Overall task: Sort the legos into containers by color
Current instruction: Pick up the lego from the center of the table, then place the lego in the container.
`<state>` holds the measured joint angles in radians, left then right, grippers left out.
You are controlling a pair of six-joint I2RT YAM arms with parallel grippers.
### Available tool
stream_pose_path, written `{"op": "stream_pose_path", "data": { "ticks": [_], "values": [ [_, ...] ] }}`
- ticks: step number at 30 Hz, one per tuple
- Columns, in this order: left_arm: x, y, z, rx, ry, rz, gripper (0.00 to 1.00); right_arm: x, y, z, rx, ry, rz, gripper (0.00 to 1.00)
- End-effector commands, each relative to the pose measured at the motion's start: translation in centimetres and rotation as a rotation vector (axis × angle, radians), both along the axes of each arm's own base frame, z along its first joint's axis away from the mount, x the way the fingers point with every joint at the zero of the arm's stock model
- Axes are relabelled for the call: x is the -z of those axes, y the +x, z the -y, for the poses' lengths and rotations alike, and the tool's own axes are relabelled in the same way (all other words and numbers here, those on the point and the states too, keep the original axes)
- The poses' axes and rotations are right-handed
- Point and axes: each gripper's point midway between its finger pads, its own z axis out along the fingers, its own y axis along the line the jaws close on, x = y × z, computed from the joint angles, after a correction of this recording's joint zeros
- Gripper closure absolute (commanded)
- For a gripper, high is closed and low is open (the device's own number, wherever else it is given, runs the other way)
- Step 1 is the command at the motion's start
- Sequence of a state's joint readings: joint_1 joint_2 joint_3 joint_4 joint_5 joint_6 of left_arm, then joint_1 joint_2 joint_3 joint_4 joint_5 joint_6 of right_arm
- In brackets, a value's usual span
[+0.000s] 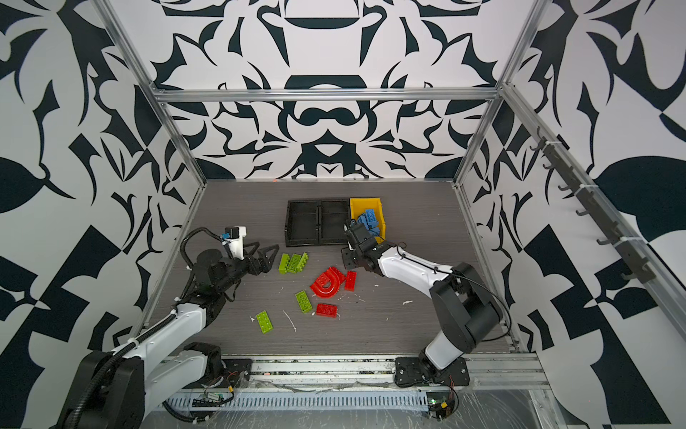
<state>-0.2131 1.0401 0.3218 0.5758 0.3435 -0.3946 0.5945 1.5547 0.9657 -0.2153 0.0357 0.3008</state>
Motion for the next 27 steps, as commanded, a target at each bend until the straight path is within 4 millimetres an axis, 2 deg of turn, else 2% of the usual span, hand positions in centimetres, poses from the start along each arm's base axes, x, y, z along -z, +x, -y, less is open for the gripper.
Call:
{"op": "stream_pose_path", "data": {
  "ticks": [1,5,10,16,21,27],
  "values": [
    [-1.3,-0.2,1.2,0.060,-0.072,0.014,0.00,-2.2,-0.2,-0.4,-0.071,0.095,0.007,0.60],
    [-0.7,0.2,2.2,0.108,-0.114,0.007,0.00,-3.3,0.4,-0.6,-0.101,0.161,0.016,0.60],
    [-0.5,-0.4,2.9,0.164,-0.139,-0.016,0.01,-3.8,1.6,-0.4,-0.091,0.173,0.031,0.59],
    [-0.3,-0.4,1.4,0.077,-0.069,-0.007,0.01,-4.6,3.8,-1.6,-0.092,0.194,0.062,0.59],
    [-0.5,-0.3,-0.1,-0.014,-0.017,-0.004,0.01,-5.2,6.8,-2.5,-0.061,0.184,0.083,0.59],
    [-0.4,-0.5,-0.6,-0.041,-0.003,0.002,0.01,-5.0,10.1,-3.8,-0.037,0.169,0.094,0.57]
  ]
}}
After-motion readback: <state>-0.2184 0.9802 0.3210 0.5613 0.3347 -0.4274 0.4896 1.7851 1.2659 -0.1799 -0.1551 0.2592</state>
